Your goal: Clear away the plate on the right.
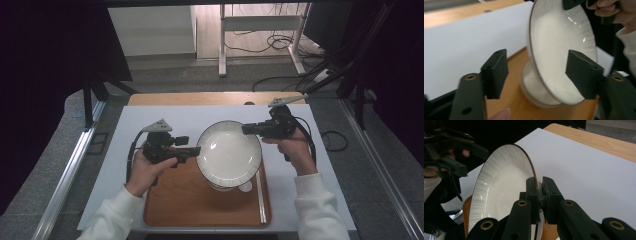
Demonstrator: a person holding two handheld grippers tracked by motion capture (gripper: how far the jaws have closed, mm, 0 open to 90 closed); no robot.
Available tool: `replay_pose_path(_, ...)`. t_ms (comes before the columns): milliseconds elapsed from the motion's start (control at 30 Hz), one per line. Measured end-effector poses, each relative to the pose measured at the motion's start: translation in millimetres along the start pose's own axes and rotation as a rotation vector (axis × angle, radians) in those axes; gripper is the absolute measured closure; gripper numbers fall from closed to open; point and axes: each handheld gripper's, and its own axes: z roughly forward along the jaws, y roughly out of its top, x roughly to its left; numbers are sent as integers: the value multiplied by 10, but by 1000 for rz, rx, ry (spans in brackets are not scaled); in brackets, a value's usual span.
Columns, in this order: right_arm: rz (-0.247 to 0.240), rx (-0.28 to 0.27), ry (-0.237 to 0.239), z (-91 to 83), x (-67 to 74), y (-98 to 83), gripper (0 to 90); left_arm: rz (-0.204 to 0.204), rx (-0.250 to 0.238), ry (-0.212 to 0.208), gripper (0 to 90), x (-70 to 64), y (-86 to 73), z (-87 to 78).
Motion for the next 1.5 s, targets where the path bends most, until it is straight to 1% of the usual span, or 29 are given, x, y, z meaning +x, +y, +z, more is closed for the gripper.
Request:
replay_pose_path(67,-5,1,-2,5,8,0,841,-22,23,-42,444,37,33,134)
replay_pose_path(133,-8,1,-4,7,17,1,840,-32,39,-77,515,54,54,221)
replay_pose_path(233,-16,5,1,-1,26,2,841,-34,52,-67,627,58,70,269)
replay_pose_path(300,-17,4,-2,-14,26,0,840,-60,56,-75,691,102,82,292)
replay_pose_path(400,-19,3,0,-19,32,3,840,-74,57,-75,789,142,87,297)
replay_pose_path(433,-20,4,2,-18,35,4,840,-78,57,-81,803,155,89,299)
replay_pose_path(533,-29,9,-2,-6,50,7,838,-77,65,-76,817,166,90,298)
replay_pose_path(700,-30,15,3,12,45,4,832,-82,55,-55,827,176,114,268)
replay_pose_path(800,-33,23,1,37,46,3,831,-93,68,-49,830,209,152,253)
replay_pose_path(833,-33,24,0,44,42,2,831,-92,85,-50,831,226,174,253)
replay_pose_path(900,-29,25,4,55,31,-1,830,-93,91,-49,831,234,193,252)
replay_pose_path(967,-12,20,14,63,11,-8,824,-82,95,-47,831,251,257,229)
replay_pose_path(1067,2,-2,34,53,2,-3,808,-70,83,-44,832,259,311,192)
replay_pose_path(1100,5,-8,42,49,-1,-3,796,-62,82,-36,832,257,324,177)
replay_pose_path(1133,8,-19,52,39,-3,-3,778,-62,82,-36,832,257,324,177)
replay_pose_path(1167,5,-23,57,30,-2,-2,761,-60,89,-26,832,269,337,159)
replay_pose_path(1267,-7,-33,61,18,24,4,689,-73,85,-15,832,320,333,127)
replay_pose_path(1367,-24,-52,45,-2,58,13,580,-82,75,-6,829,362,323,79)
replay_pose_path(1400,-27,-61,35,-15,62,16,561,-83,71,-3,829,376,319,59)
replay_pose_path(1500,-27,-82,31,-55,65,17,512,-91,65,1,830,421,301,-16)
